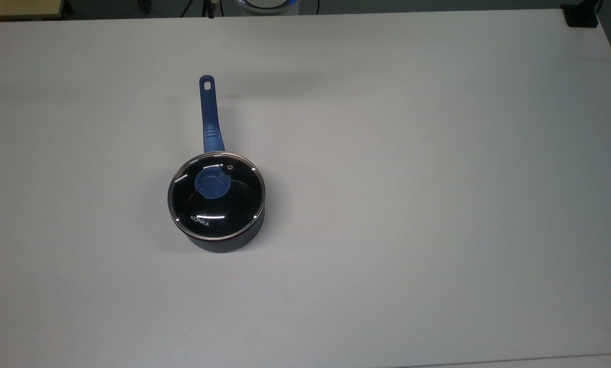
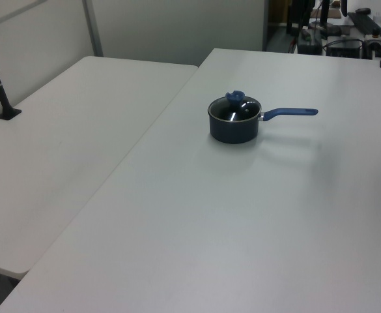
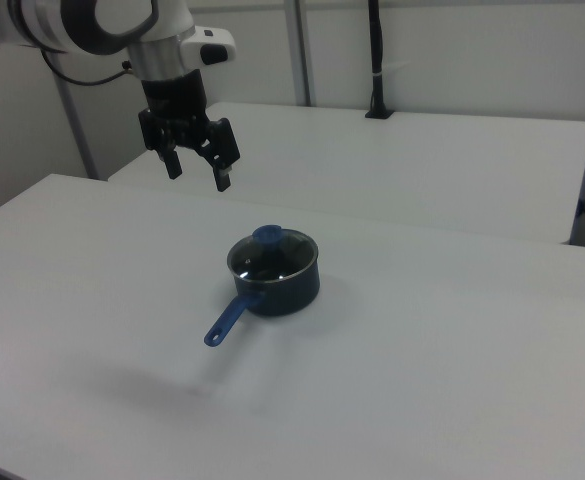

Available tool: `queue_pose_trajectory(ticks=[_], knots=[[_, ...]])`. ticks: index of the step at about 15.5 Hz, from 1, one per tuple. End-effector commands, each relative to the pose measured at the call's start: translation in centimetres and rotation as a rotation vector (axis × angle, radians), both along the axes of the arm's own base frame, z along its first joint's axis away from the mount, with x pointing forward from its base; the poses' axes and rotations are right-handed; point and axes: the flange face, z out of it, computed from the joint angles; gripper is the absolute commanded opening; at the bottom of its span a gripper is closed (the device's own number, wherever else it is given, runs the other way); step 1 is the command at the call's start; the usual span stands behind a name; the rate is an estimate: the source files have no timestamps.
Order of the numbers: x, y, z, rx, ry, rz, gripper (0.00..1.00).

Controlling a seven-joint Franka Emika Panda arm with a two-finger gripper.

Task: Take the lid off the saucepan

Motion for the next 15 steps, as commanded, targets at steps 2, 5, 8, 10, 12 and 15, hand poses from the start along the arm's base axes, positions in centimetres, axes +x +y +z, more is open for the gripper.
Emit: queue_pose_trajectory(ticks=[2,5,8,10,12,15], knots=[[-0.5,0.0,0.0,-0.014,-0.010,0.018,1.00],[-0.5,0.0,-0.1,-0.013,-0.007,0.017,1.00],[-0.5,-0.3,0.0,-0.012,-0.010,0.012,1.00],[-0.5,-0.5,0.0,-0.013,-0.010,0.014,1.00],[-0.5,-1.3,0.0,-0.008,-0.014,-0.005,1.00],[1.1,-2.7,-0.7,-0.017,-0.079,-0.039,1.00]])
